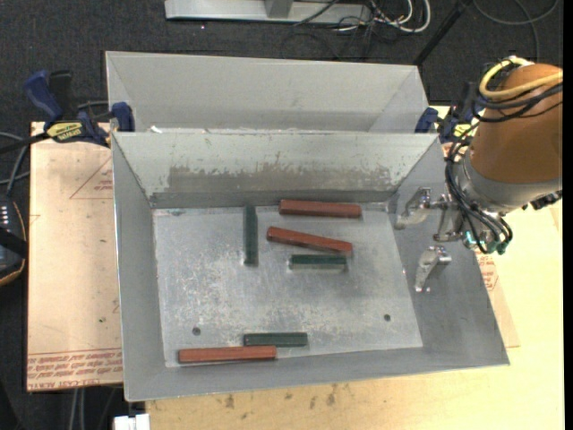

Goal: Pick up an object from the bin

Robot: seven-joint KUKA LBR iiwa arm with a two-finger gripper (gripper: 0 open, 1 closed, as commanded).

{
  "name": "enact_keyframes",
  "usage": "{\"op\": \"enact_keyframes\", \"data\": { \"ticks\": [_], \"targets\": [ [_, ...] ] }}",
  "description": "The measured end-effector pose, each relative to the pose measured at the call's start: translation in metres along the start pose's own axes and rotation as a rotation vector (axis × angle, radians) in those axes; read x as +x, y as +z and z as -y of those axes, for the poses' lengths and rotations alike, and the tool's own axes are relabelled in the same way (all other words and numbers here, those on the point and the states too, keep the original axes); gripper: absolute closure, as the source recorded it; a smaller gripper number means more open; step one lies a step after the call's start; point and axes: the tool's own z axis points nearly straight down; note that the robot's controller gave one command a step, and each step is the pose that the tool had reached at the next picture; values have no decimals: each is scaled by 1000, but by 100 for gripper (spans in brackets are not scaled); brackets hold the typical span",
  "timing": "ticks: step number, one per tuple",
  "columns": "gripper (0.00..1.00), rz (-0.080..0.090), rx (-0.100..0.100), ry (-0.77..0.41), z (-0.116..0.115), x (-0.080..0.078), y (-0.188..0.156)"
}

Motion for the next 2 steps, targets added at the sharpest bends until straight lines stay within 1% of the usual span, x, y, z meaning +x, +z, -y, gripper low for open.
{"op": "enact_keyframes", "data": {
  "ticks": [1, 2],
  "targets": [
    [0, 7, 1, -3, -1, -2, -3],
    [0, 12, 2, -52, -38, -25, 64]
  ]
}}
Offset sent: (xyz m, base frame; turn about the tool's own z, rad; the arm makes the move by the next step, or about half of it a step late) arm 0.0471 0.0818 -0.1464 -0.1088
